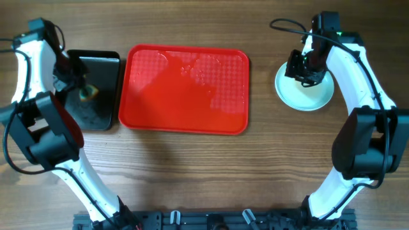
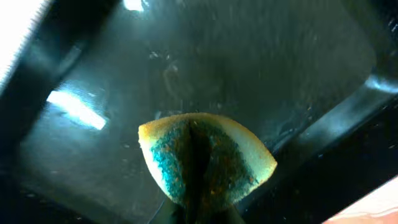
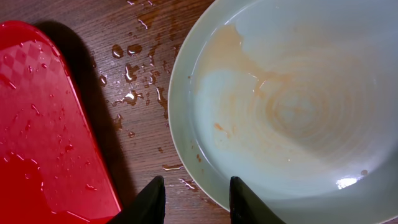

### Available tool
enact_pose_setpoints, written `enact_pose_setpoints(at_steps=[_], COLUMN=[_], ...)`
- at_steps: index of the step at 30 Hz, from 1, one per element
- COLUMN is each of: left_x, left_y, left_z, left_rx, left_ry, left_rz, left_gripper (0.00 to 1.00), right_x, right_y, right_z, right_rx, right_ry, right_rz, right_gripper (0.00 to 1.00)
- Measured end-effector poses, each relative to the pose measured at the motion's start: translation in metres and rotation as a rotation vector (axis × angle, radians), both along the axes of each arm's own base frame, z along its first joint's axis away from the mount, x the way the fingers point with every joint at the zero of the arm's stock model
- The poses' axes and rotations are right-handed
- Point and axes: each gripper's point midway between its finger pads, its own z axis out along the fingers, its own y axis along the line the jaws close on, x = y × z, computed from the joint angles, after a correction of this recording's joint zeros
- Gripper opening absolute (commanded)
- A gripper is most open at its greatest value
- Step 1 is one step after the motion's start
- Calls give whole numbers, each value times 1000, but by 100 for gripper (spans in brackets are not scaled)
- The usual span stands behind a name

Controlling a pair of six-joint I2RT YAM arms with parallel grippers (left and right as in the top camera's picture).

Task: Clean dirty plates on tray and stack at the side
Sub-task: 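Place the sponge back on the black tray with the left gripper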

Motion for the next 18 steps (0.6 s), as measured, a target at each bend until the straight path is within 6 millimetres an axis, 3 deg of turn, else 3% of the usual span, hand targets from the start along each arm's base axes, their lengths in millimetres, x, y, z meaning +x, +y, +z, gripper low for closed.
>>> enact_pose_setpoints(at_steps=[2,3,4,7,9,11,13,14,15,17,18], left_x=[-1,-2,-1,-5,-5,2,7,5,1,-10,-11], left_y=[-6,-11,-11,-8,-6,-5,-13,-21,-28,-46,-55], left_z=[-8,-11,-11,-9,6,49,128,175,199,243,249], left_rx=[-7,-16,-15,-25,-22,12,73,108,124,147,145], left_ry=[5,10,6,14,5,-87,-273,-387,-446,-553,-571], left_rz=[-22,-28,-30,-14,-9,-13,-31,-46,-58,-89,-104], left_gripper=[79,94,100,100,100,100,100,100,100,100,100], right_x=[0,0,0,-4,-1,5,8,3,-2,-30,-56], right_y=[0,0,0,6,8,9,10,10,10,12,13], right_z=[0,0,0,2,21,47,98,132,149,211,260], right_rx=[0,0,1,26,37,36,32,25,21,11,3], right_ry=[0,0,0,13,-3,-48,-150,-224,-263,-411,-544], right_rz=[0,0,1,41,68,82,94,99,101,106,111], right_gripper=[35,35,34,34,34,34,37,56,100,100,100])
